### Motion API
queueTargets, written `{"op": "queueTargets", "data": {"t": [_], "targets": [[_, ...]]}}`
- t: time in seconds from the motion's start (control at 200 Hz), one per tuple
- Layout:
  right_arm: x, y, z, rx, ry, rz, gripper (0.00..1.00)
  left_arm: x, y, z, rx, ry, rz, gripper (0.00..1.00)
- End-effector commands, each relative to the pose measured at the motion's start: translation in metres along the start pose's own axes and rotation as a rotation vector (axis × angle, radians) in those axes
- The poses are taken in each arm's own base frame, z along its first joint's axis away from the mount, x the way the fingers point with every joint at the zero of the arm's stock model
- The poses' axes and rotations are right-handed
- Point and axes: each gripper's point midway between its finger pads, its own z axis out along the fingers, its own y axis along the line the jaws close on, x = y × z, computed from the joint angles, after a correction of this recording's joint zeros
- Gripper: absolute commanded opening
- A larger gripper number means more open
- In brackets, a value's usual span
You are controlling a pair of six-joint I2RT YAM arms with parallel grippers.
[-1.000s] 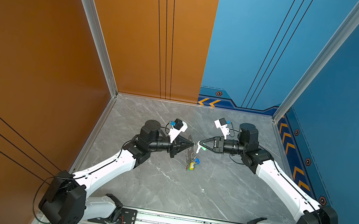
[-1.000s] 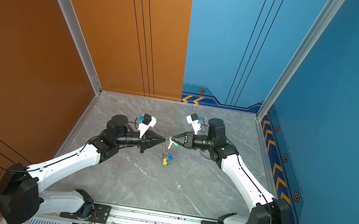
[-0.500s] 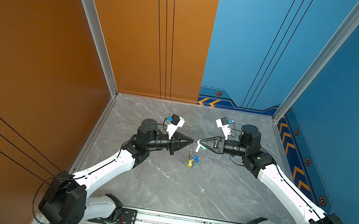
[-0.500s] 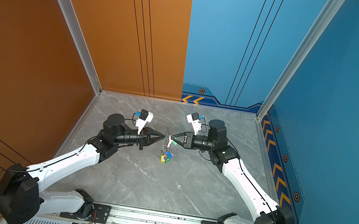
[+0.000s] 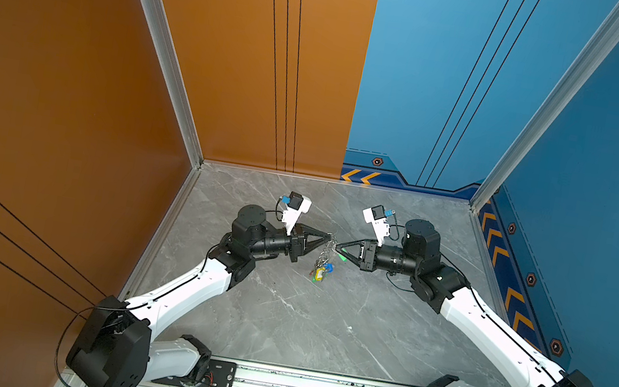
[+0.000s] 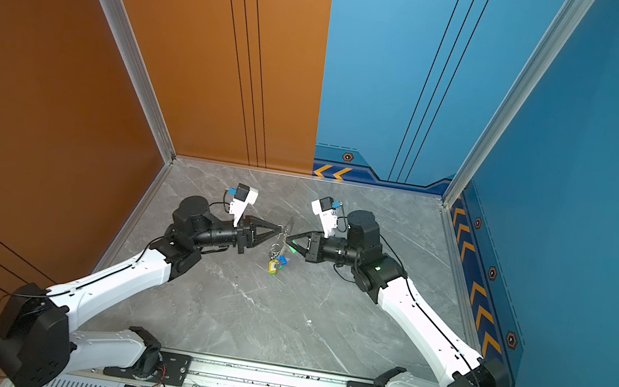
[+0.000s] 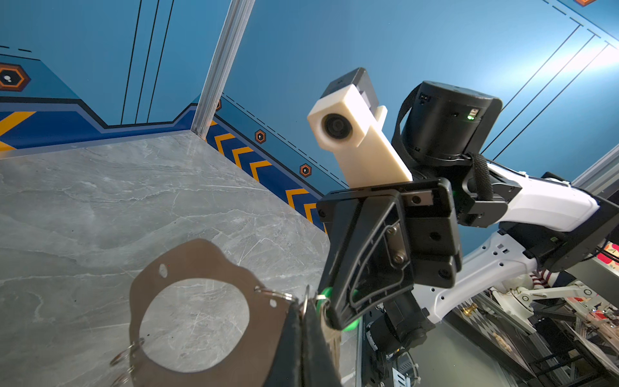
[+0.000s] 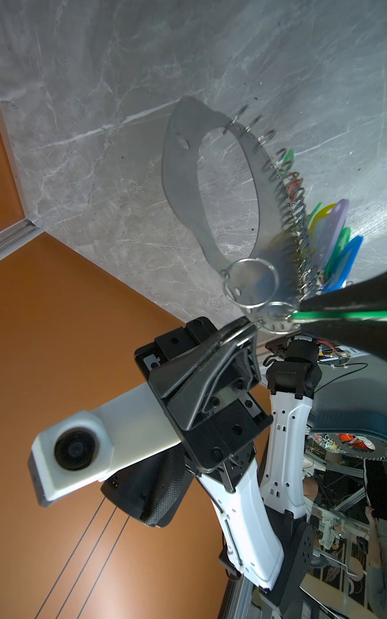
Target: Remove the keys from the keyring
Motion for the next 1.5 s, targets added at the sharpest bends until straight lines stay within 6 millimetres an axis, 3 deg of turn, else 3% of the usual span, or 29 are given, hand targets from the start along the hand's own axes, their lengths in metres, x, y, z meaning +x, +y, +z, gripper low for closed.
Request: {"op": "queueTargets", "data": {"t": [0.0,0.34,0.541,0.666,0.736,0.881,1.036,1.176,1.386,1.497], "targets": [[0.027,0.001,0.001,0.007,0.102,0.028,0.00,-0.045,0.008,-0.012,-0.057,-0.167,0.075,0.00],[0.051,0.021,0.023,-0.048,0.226,-0.023,0.00,-0.045,0.012,-0.006,-0.042,-0.159,0.058,0.00],[0.055,0.012,0.020,-0.006,0.255,-0.030,0.00,-0.044,0.010,-0.006,-0.035,-0.154,0.060,0.00],[0.041,0.004,0.007,0.033,0.208,-0.032,0.02,-0.042,0.009,-0.007,-0.030,-0.151,0.064,0.00],[0.033,0.004,0.000,0.045,0.181,-0.038,0.14,-0.040,0.009,-0.008,-0.026,-0.145,0.062,0.00],[0.021,0.004,-0.014,0.074,0.147,-0.058,0.24,-0.039,0.007,-0.008,-0.016,-0.138,0.064,0.00],[0.010,0.002,-0.027,0.106,0.110,-0.076,0.26,-0.038,0.007,-0.008,-0.011,-0.132,0.062,0.00],[-0.014,0.004,-0.040,0.144,0.032,-0.147,0.26,-0.036,0.006,-0.006,0.008,-0.117,0.057,0.00],[-0.056,0.031,-0.026,-0.008,-0.069,-0.247,0.30,-0.027,0.003,0.003,0.061,-0.067,0.023,0.00],[-0.067,0.037,-0.014,-0.054,-0.056,-0.257,0.30,-0.022,0.000,0.007,0.093,-0.039,0.003,0.00]]}}
